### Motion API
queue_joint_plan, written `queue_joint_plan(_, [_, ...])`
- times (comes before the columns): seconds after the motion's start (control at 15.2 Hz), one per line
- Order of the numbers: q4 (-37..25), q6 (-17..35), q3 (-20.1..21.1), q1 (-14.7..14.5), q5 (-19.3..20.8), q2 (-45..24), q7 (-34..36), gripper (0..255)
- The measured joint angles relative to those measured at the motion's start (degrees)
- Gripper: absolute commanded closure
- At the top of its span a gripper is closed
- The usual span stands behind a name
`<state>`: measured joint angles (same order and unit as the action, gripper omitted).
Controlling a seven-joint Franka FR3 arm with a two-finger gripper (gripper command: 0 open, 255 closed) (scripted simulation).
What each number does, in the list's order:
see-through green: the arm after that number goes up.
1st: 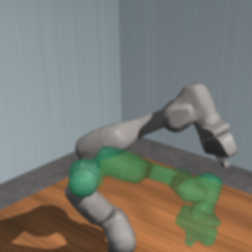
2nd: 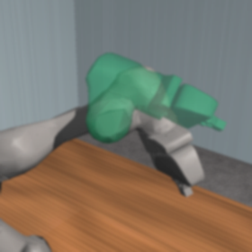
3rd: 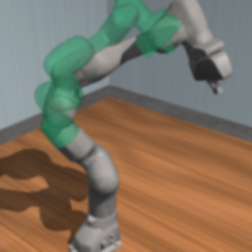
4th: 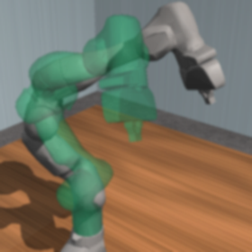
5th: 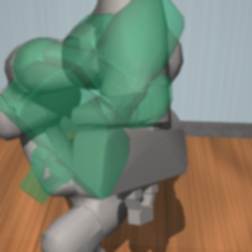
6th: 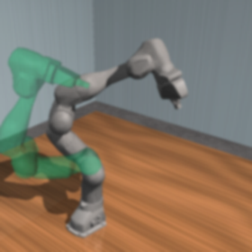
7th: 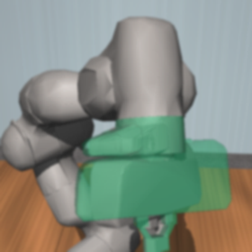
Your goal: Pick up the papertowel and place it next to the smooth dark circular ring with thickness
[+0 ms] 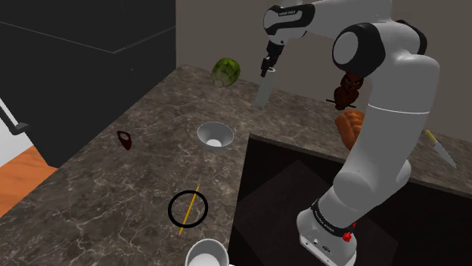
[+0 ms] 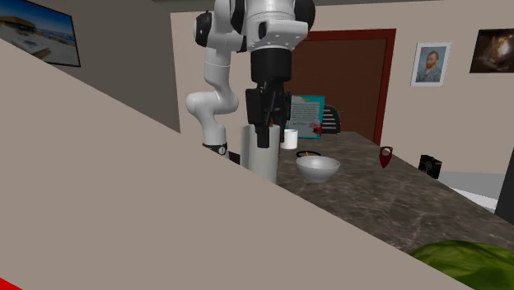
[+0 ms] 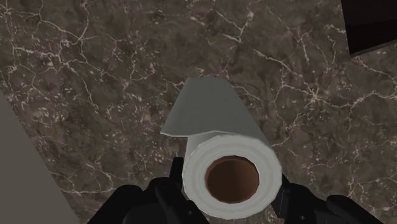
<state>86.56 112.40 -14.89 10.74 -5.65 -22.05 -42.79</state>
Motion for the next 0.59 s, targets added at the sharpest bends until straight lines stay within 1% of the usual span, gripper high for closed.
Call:
queue_joint_plan(0.33, [-3.16,-3.46,-0.08,0.07,0.16,0.33,0.18,255])
queue_joint_plan(0.46, [-0.22,-2.91,0.01,-1.0,0.89,2.79,1.27,255])
queue_joint_plan(0.59, [2.81,-2.8,0.39,-2.69,1.92,5.82,3.35,255])
